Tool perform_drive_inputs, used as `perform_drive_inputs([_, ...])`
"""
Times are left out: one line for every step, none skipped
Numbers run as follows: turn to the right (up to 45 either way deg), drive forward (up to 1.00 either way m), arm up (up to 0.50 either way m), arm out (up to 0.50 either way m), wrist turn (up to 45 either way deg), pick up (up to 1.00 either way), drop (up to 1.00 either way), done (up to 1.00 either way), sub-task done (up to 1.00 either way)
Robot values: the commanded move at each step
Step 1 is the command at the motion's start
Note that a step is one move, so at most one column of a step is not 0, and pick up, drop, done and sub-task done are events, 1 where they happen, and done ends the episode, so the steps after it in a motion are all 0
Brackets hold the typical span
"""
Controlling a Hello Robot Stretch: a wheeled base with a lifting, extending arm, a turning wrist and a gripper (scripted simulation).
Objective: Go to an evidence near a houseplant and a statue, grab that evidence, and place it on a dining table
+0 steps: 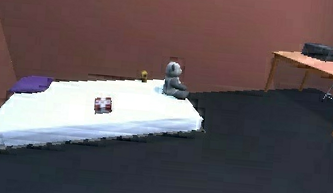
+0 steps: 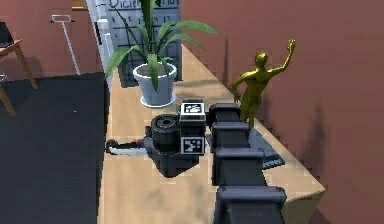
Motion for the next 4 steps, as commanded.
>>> perform_drive_inputs([0.0,0.00,0.02,0.00,0.0,0.00,0.00,0.00,0.00])
perform_drive_inputs([0.0,0.00,0.00,0.00,-45.0,0.00,0.00,0.00,0.00])
perform_drive_inputs([0.0,0.00,0.00,0.00,-45.0,0.00,0.00,0.00,0.00])
perform_drive_inputs([0.0,0.00,0.00,0.00,-3.0,0.00,0.00,0.00,0.00])
